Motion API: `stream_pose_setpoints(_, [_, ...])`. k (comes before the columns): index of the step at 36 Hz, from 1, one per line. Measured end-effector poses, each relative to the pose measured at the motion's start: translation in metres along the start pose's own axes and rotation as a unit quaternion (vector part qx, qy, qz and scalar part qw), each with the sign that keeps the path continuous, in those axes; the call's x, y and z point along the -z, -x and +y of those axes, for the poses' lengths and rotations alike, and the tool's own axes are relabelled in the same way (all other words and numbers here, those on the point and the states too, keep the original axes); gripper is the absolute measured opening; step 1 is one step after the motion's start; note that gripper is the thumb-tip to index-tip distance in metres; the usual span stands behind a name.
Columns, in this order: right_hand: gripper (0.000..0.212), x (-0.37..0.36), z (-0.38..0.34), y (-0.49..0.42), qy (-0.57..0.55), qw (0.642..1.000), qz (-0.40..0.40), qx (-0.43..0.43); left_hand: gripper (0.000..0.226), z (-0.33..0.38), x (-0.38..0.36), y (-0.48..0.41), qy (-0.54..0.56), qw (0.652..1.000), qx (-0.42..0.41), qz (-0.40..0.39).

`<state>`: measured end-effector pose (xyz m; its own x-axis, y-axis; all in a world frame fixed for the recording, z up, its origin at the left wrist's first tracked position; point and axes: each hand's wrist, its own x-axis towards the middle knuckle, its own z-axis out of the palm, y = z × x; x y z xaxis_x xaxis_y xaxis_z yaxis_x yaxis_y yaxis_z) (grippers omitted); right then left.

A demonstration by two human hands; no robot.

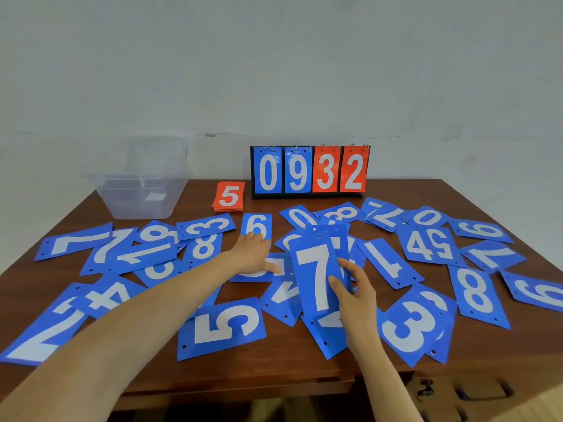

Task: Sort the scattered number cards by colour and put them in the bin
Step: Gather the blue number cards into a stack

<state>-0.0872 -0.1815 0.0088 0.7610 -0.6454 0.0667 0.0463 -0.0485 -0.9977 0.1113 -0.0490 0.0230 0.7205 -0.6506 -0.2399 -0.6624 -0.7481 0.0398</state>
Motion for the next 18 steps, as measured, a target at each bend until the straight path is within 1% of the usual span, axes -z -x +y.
stream_pose_setpoints(1, [0.026, 0.001, 0.0, 0.001, 0.002, 1.0, 0.001, 0.001, 0.06, 0.002, -0.002, 0.0, 0.037, 0.999, 0.012, 0.006])
stream_pose_setpoints(3, [0.025, 0.002, -0.001, 0.003, 0.007, 1.0, 0.003, 0.002, 0.07, 0.005, -0.004, 0.002, 0.093, 0.995, 0.039, -0.007])
stream_pose_setpoints(6, [0.024, 0.005, -0.001, 0.006, 0.013, 1.0, 0.003, 0.0, 0.078, 0.008, 0.0, 0.004, 0.106, 0.991, 0.077, -0.041])
stream_pose_setpoints(9, [0.024, 0.009, -0.002, 0.009, 0.005, 1.0, 0.005, -0.006, 0.084, 0.007, 0.012, 0.006, 0.123, 0.981, 0.096, -0.112])
stream_pose_setpoints(11, [0.024, 0.012, -0.003, 0.011, -0.001, 1.0, 0.008, -0.008, 0.085, 0.007, 0.018, 0.009, 0.115, 0.978, 0.11, -0.134])
stream_pose_setpoints(14, [0.024, 0.014, -0.005, 0.015, -0.002, 1.0, 0.01, -0.008, 0.083, 0.005, 0.016, 0.01, 0.111, 0.975, 0.137, -0.136])
stream_pose_setpoints(18, [0.024, 0.015, -0.007, 0.02, 0.009, 1.0, 0.008, 0.0, 0.105, 0.001, 0.01, 0.016, 0.124, 0.969, 0.186, -0.102])
